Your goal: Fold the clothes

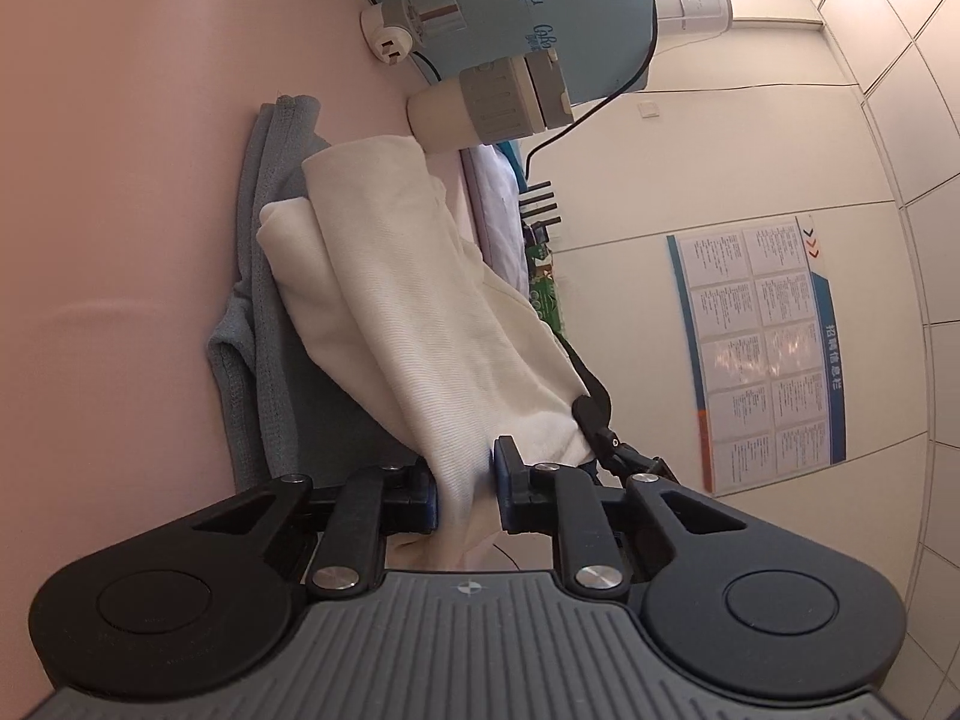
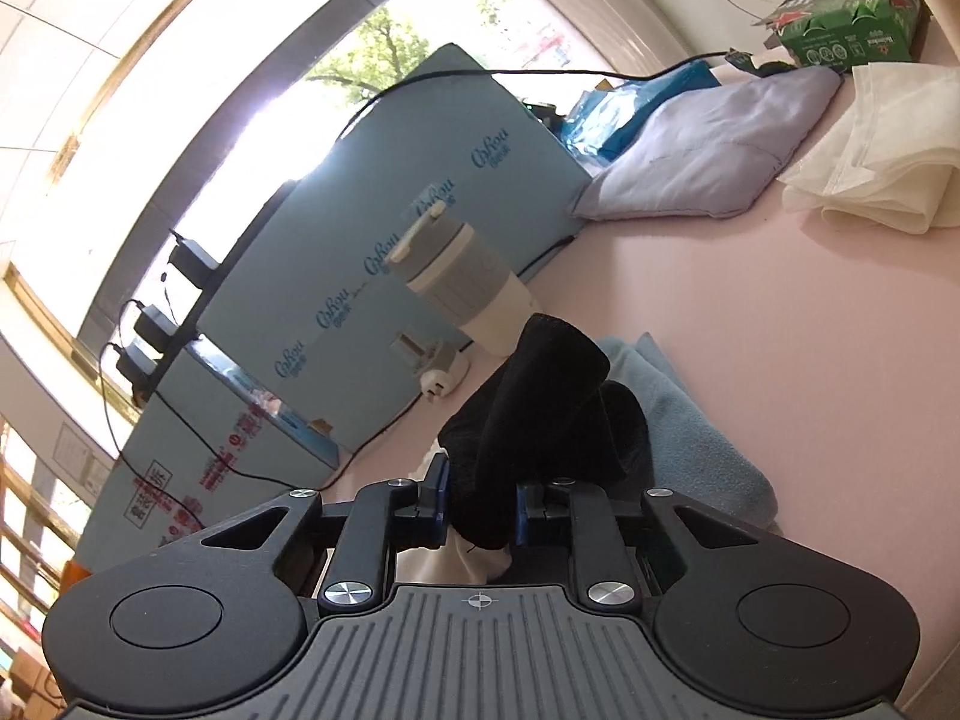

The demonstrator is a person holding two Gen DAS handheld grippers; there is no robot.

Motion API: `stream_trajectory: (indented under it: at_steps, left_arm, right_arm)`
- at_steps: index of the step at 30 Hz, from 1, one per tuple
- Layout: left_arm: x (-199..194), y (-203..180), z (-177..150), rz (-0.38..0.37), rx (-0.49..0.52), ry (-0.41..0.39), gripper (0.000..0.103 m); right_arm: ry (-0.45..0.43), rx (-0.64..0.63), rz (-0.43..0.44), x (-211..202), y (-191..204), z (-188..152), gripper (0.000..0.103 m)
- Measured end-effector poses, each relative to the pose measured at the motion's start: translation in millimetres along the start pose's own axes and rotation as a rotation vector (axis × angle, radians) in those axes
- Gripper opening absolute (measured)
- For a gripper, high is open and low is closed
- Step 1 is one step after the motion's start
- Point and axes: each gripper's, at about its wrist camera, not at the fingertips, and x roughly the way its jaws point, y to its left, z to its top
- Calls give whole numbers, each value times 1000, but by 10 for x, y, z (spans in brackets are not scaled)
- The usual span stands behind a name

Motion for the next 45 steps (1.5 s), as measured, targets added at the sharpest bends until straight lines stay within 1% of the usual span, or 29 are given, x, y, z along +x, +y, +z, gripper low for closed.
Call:
stream_trajectory:
  at_steps: [1, 3, 4, 6, 8, 9, 10, 13, 14, 15, 16, 18, 19, 20, 21, 22, 25, 27, 29, 31, 32, 33, 37, 39, 42, 43, 44, 45]
  left_arm:
    - [-59, 1, 19, 7, 7, -6, 16]
    - [-146, 68, 72, 48, 0, -30, 15]
    - [-185, 113, 101, 73, -7, -44, 15]
    - [-259, 212, 140, 131, -17, -84, 15]
    - [-308, 317, 178, 140, -46, -109, 15]
    - [-327, 357, 190, 136, -61, -117, 16]
    - [-348, 375, 199, 135, -69, -125, 16]
    - [-392, 346, 214, 124, -62, -144, 25]
    - [-398, 322, 218, 116, -56, -144, 29]
    - [-398, 294, 225, 112, -50, -147, 35]
    - [-395, 264, 234, 110, -43, -152, 37]
    - [-367, 217, 264, 107, -34, -159, 47]
    - [-334, 195, 287, 108, -32, -163, 51]
    - [-301, 179, 306, 114, -33, -168, 59]
    - [-268, 168, 318, 124, -32, -174, 62]
    - [-237, 156, 323, 130, -29, -177, 62]
    - [-161, 114, 322, 142, -13, -197, 62]
    - [-131, 57, 324, 169, 24, -218, 60]
    - [-113, 2, 317, 195, 69, -235, 57]
    - [-88, -44, 296, 222, 120, -246, 47]
    - [-75, -62, 285, 238, 142, -250, 39]
    - [-64, -67, 281, 252, 154, -254, 36]
    - [-21, -35, 313, 282, 172, -261, 30]
    - [9, -18, 335, 291, 183, -264, 26]
    - [48, -71, 326, 317, 250, -296, 25]
    - [65, -97, 321, 326, 275, -304, 25]
    - [84, -127, 314, 330, 297, -309, 23]
    - [99, -162, 315, 327, 316, -314, 22]
  right_arm:
    - [-5, -3, 3, -46, 27, -1, 20]
    - [2, -15, -24, -67, 37, -10, 20]
    - [8, -18, -51, -48, 17, -28, 21]
    - [38, -31, -101, 28, -52, -86, 25]
    - [75, -42, -131, 78, -110, -140, 32]
    - [90, -46, -137, 85, -135, -164, 33]
    - [84, -46, -135, 51, -153, -178, 34]
    - [55, -51, -143, -95, -146, -140, 45]
    - [24, -58, -158, -174, -134, -117, 51]
    - [-7, -65, -173, -253, -121, -95, 53]
    - [-38, -72, -189, -332, -109, -73, 53]
    - [-112, -97, -203, -498, -71, -18, 54]
    - [-150, -118, -201, -578, -41, 15, 54]
    - [-177, -153, -183, -630, 12, 59, 54]
    - [-190, -185, -165, -653, 74, 93, 54]
    - [-194, -213, -146, -645, 146, 129, 54]
    - [-171, -296, -96, -486, 381, 197, 54]
    - [-139, -393, -74, -277, 550, 193, 54]
    - [-98, -491, -86, -1, 703, 132, 54]
    - [-20, -577, -99, 326, 813, 53, 54]
    - [18, -611, -107, 483, 852, 11, 55]
    - [53, -630, -124, 630, 874, -27, 55]
    - [156, -656, -190, 1036, 859, -127, 55]
    - [189, -639, -207, 1154, 802, -138, 55]
    - [253, -635, -213, 1288, 719, -138, 55]
    - [279, -639, -209, 1314, 695, -143, 52]
    - [284, -628, -210, 1332, 674, -137, 38]
    - [284, -618, -214, 1341, 655, -120, 30]
